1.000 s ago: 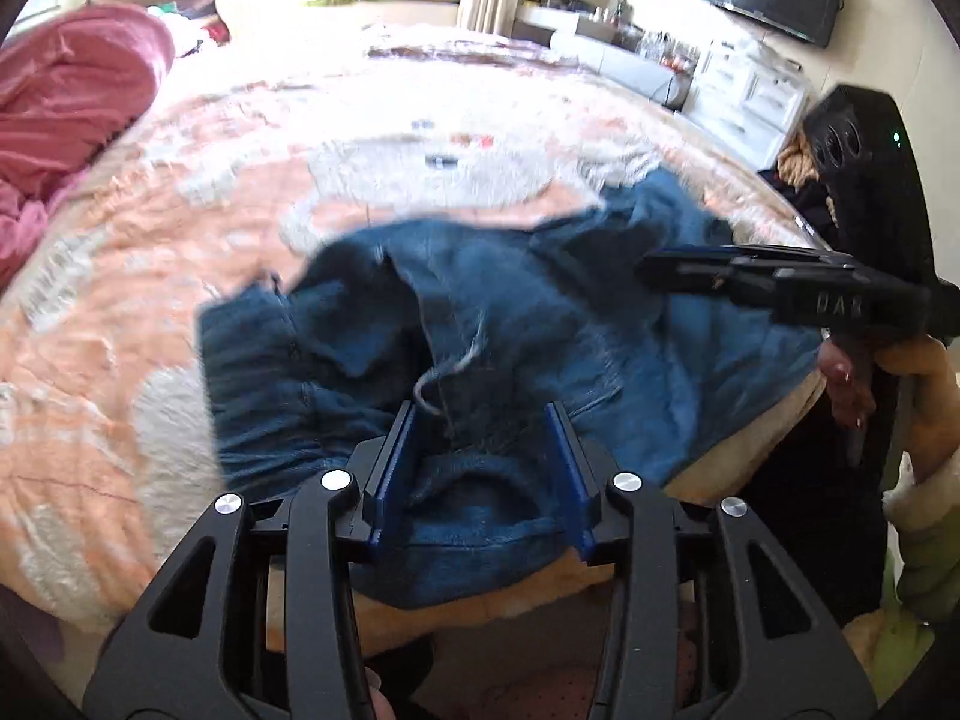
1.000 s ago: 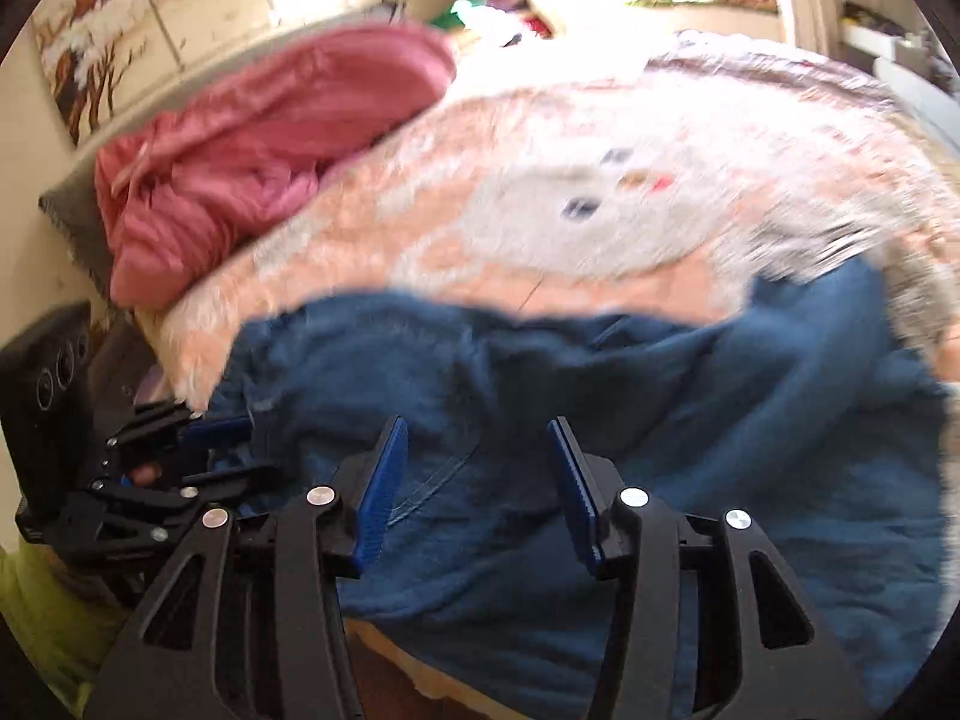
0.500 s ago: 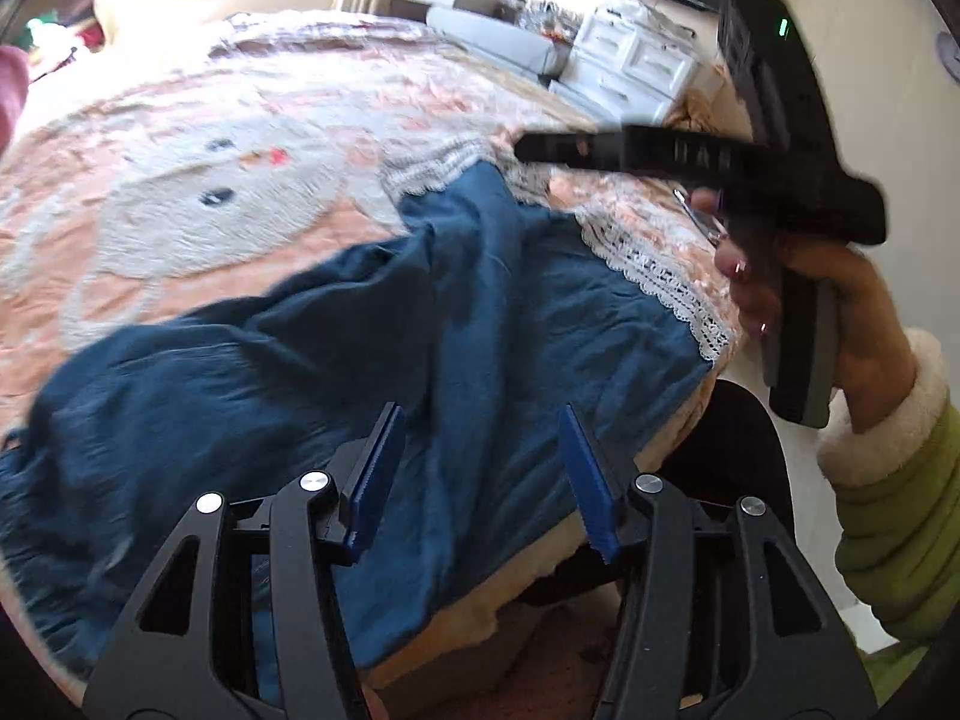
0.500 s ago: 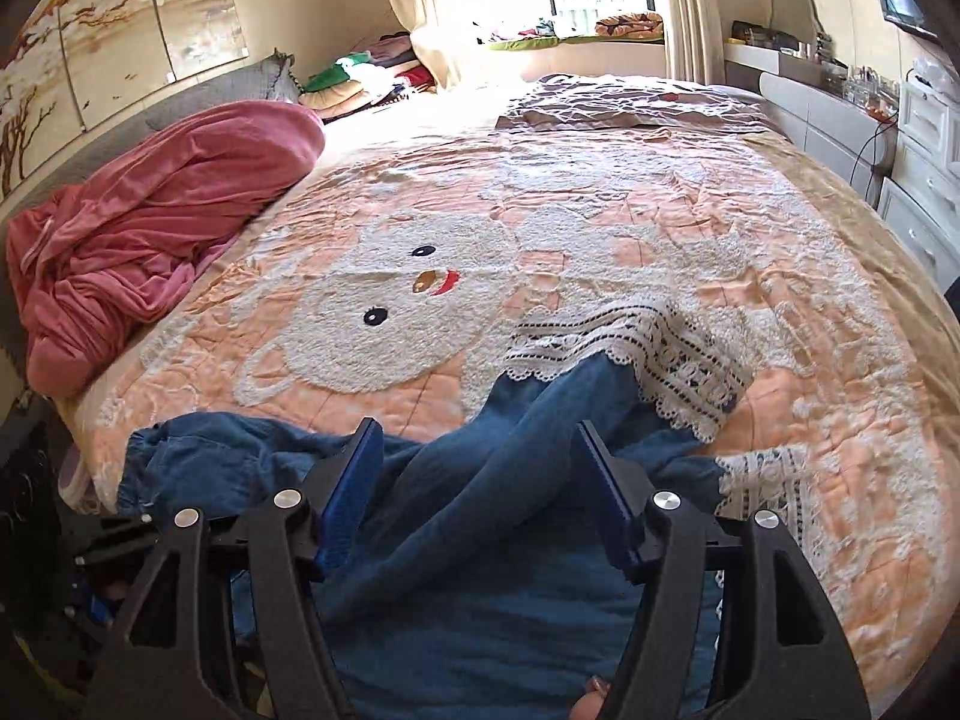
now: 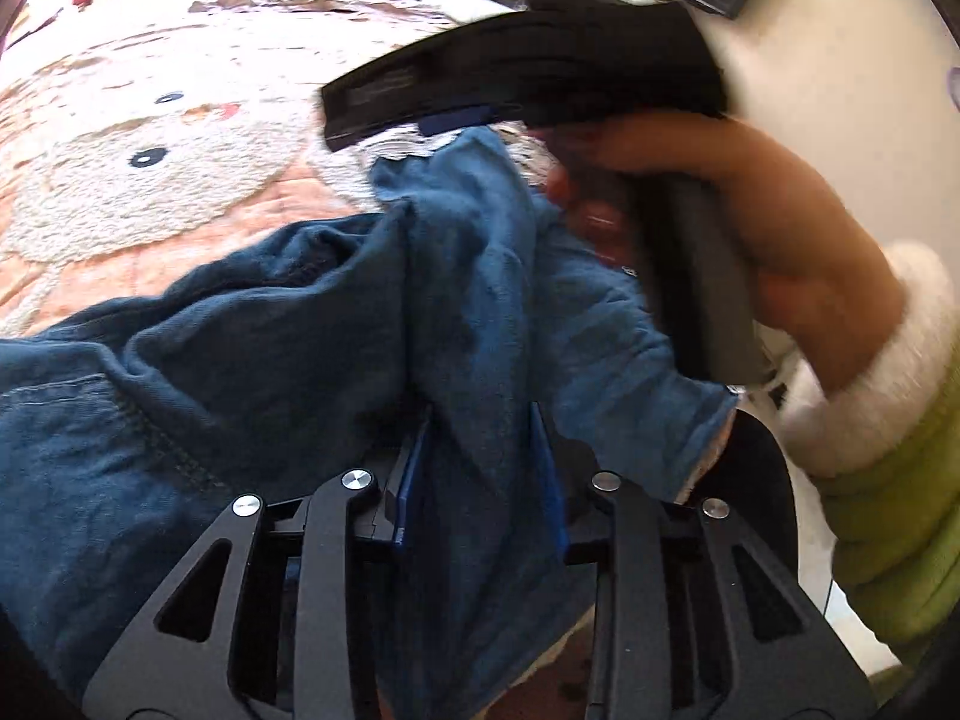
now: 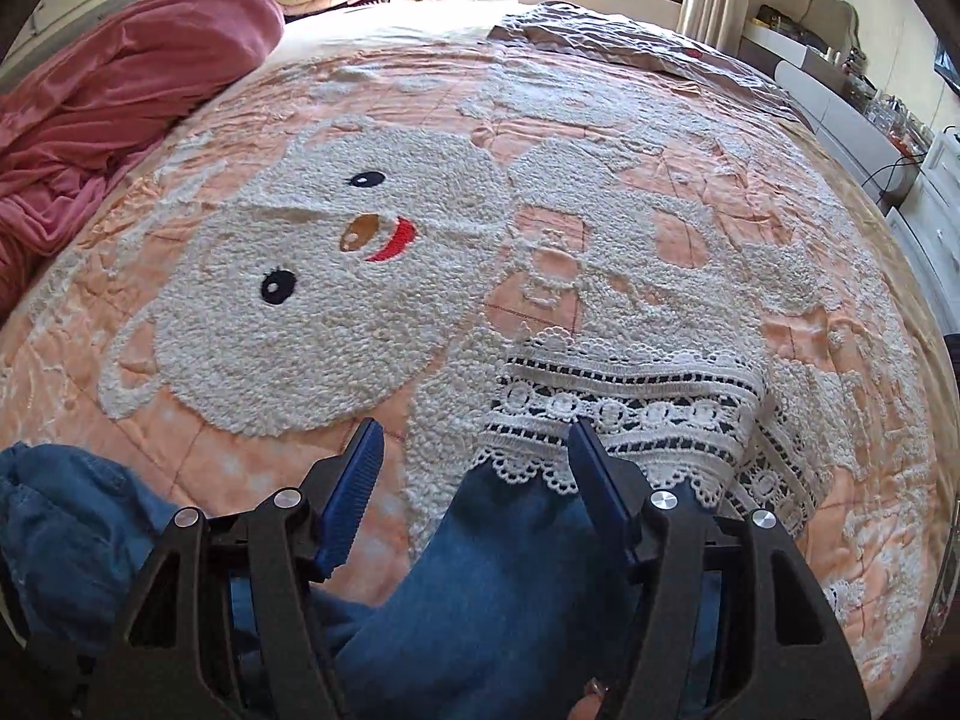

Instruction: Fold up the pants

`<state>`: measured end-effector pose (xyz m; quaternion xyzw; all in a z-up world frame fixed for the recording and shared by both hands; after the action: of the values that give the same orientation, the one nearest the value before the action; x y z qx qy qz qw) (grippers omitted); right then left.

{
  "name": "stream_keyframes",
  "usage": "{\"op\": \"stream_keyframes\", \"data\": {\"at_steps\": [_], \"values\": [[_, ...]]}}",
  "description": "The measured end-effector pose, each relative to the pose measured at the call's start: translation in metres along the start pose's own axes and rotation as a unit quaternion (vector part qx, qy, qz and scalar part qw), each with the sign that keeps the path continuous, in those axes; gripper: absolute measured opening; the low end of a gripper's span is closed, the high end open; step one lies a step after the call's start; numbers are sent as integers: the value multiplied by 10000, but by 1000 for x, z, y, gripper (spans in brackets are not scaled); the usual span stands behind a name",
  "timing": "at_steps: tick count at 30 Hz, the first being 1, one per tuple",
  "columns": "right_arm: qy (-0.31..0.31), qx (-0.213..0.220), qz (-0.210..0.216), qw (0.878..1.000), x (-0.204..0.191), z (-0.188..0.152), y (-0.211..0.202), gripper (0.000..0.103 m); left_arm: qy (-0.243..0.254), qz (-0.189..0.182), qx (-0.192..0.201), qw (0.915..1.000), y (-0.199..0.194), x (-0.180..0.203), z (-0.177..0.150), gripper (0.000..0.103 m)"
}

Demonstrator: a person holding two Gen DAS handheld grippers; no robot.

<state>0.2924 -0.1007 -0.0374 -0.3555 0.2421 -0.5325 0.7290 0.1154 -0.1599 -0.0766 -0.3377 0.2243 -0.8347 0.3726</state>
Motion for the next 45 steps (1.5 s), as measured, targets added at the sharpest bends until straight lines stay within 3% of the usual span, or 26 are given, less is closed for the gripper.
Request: {"op": "stream_keyframes", "data": {"at_steps": [3, 4, 8, 10, 15, 17, 19, 25, 30, 31, 32, 33, 34, 40, 45], "values": [[64, -195, -264, 9994, 8, 3, 17, 61, 101, -112, 20, 9999, -1, 7, -2, 24], [114, -252, -360, 9990, 12, 3, 23, 56, 115, -167, 29, 9998, -2, 10, -3, 24], [186, -343, -460, 9982, 25, 1, 36, 18, 136, -167, 64, 9997, -6, 11, -4, 24], [376, -199, -243, 9988, 30, 2, 30, 10, 68, -178, 84, 9998, -8, 10, -3, 24], [1056, 389, 180, 9935, 50, 3, -16, 9, -65, -122, 225, 9997, -10, 3, 0, 26], [1443, 651, 408, 9865, 61, 0, -38, 9, -97, -127, 272, 9995, -12, 1, 1, 33], [1725, 901, 520, 9795, 73, -4, -61, 9, -108, -148, 309, 9994, -10, -1, 4, 33], [2214, 1603, 723, 9592, 102, -12, -127, 9, -71, -205, 436, 9988, -15, -3, 6, 38], [2497, 1884, 745, 9469, 123, -25, -160, 9, 154, -161, 481, 9986, -13, -1, 9, 39], [2562, 1909, 775, 9444, 125, -27, -163, 9, 215, -113, 491, 9985, -12, 1, 10, 38], [2625, 1936, 843, 9416, 127, -30, -166, 9, 273, -85, 502, 9983, -12, 2, 11, 29], [2650, 1945, 818, 9409, 129, -34, -168, 9, 326, -74, 510, 9981, -11, 4, 12, 19], [2661, 1936, 722, 9415, 131, -38, -169, 8, 410, -58, 519, 9978, -12, 6, 12, 1], [3087, 1937, 546, 9296, 146, -82, -183, 7, 930, -93, 694, 9932, -29, 19, 16, 0], [3373, 1861, 528, 9213, 141, -137, -204, 7, 1276, -120, 689, 9894, -38, 24, 8, 0]]}}
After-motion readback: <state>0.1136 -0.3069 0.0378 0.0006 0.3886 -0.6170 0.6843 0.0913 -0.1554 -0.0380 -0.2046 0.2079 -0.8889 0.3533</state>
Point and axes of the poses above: each gripper's, at about its wrist camera, not at the fingertips, and y roughly the way its jaws point, x to its right, z to its top, the point moved 9 cm from there along y, roughly the way its jaws point, and after that the axes turned 7 degrees about x, right-handed, at the moved point
